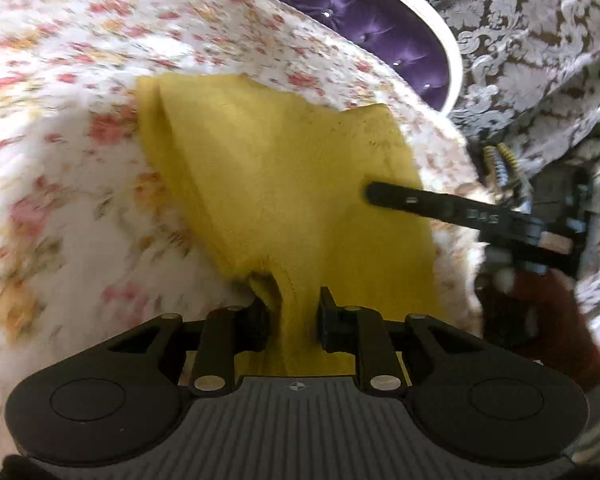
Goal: Fold small clothes
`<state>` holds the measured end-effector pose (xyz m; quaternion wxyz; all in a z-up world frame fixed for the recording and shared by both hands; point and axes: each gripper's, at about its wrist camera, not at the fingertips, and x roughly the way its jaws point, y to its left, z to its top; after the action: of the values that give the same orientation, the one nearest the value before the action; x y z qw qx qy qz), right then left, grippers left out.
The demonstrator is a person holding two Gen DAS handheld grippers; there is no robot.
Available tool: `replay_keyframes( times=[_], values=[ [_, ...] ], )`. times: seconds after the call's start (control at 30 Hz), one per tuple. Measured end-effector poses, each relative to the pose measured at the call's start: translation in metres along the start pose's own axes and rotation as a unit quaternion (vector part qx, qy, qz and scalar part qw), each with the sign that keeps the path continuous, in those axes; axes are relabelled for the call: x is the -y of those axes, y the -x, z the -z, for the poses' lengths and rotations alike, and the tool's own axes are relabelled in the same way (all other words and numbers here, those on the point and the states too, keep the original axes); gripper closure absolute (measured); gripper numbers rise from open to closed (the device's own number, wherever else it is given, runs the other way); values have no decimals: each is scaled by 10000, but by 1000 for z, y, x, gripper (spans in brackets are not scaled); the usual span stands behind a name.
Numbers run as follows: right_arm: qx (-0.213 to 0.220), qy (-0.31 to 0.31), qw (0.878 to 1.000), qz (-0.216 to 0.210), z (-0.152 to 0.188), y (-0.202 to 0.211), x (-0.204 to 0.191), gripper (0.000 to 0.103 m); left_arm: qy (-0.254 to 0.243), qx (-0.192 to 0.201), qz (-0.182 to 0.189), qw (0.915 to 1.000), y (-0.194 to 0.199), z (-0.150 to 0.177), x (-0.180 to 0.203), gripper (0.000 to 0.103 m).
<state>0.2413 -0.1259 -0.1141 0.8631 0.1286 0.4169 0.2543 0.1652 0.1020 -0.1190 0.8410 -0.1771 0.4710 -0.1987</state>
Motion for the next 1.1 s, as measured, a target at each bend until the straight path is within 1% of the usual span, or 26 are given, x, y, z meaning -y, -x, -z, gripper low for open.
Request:
replay_keyframes(
  times=[0.03, 0.13, 0.23, 0.27, 0.33, 0.4, 0.47, 0.5, 0.53, 0.57, 0.6, 0.63, 0.67, 0.73, 0.77, 0.83, 0.87, 0.9, 0.93, 0.97, 1.0, 1.03, 1.1],
  values=[
    [93, 91, 9997, 203, 4, 4, 0, 41, -60, 100, -88, 9999, 4, 5, -1, 78],
    [379, 196, 9965, 721, 11, 15, 5, 32, -192, 364, -396, 9984, 17, 14, -3, 77],
    [623, 262, 9926, 1005, 13, 23, 2, 32, -508, 491, -872, 9937, 32, 21, 3, 76],
    [702, 310, 9913, 1067, 13, 26, -1, 32, -657, 519, -1106, 9903, 36, 22, 8, 74],
    [955, 462, 9883, 1098, 12, 33, -7, 32, -992, 620, -1581, 9805, 44, 22, 18, 74],
    [1246, 630, 9846, 1050, 10, 42, -14, 32, -1380, 927, -1947, 9667, 56, 20, 32, 75],
    [1474, 814, 9804, 1024, 6, 44, -21, 34, -1731, 1248, -2080, 9546, 63, 14, 45, 74],
    [1529, 924, 9785, 1027, 4, 44, -24, 36, -1843, 1351, -2096, 9507, 62, 9, 50, 74],
    [1535, 1028, 9771, 1056, 2, 42, -28, 42, -1939, 1429, -2104, 9475, 59, 3, 55, 73],
    [1501, 1133, 9760, 1101, 0, 37, -30, 51, -2025, 1479, -2100, 9450, 53, -3, 60, 73],
    [1425, 1245, 9752, 1152, -4, 31, -32, 56, -2100, 1508, -2068, 9436, 46, -9, 63, 73],
    [1361, 1331, 9745, 1186, -3, 28, -34, 65, -2167, 1545, -2007, 9428, 37, -14, 66, 73],
    [1308, 1407, 9739, 1209, -4, 24, -35, 67, -2207, 1538, -1977, 9426, 27, -19, 68, 73],
    [1184, 1544, 9731, 1235, -7, 10, -36, 67, -2295, 1452, -1985, 9417, 7, -25, 68, 73],
    [1116, 1597, 9728, 1257, -7, 4, -35, 67, -2359, 1410, -2065, 9391, -4, -26, 65, 73],
    [959, 1692, 9713, 1371, -9, -12, -32, 67, -2424, 1197, -2354, 9335, -25, -29, 52, 73],
    [905, 1724, 9702, 1439, -8, -18, -30, 67, -2386, 1083, -2462, 9331, -34, -29, 41, 71],
    [867, 1727, 9699, 1480, -9, -25, -28, 67, -2325, 1068, -2456, 9350, -36, -28, 32, 70],
    [896, 1686, 9708, 1450, -10, -29, -24, 66, -2276, 1158, -2397, 9367, -35, -26, 25, 65],
    [934, 1648, 9712, 1442, -11, -31, -22, 66, -2237, 1213, -2405, 9367, -33, -25, 20, 58],
    [954, 1637, 9710, 1455, -12, -33, -22, 65, -2202, 1217, -2447, 9364, -31, -25, 18, 55],
    [972, 1629, 9707, 1472, -13, -34, -21, 65, -2161, 1195, -2456, 9374, -29, -26, 17, 54],
    [983, 1564, 9719, 1460, -15, -35, -21, 65, -2032, 1021, -2349, 9450, -21, -33, 19, 55]
  ],
)
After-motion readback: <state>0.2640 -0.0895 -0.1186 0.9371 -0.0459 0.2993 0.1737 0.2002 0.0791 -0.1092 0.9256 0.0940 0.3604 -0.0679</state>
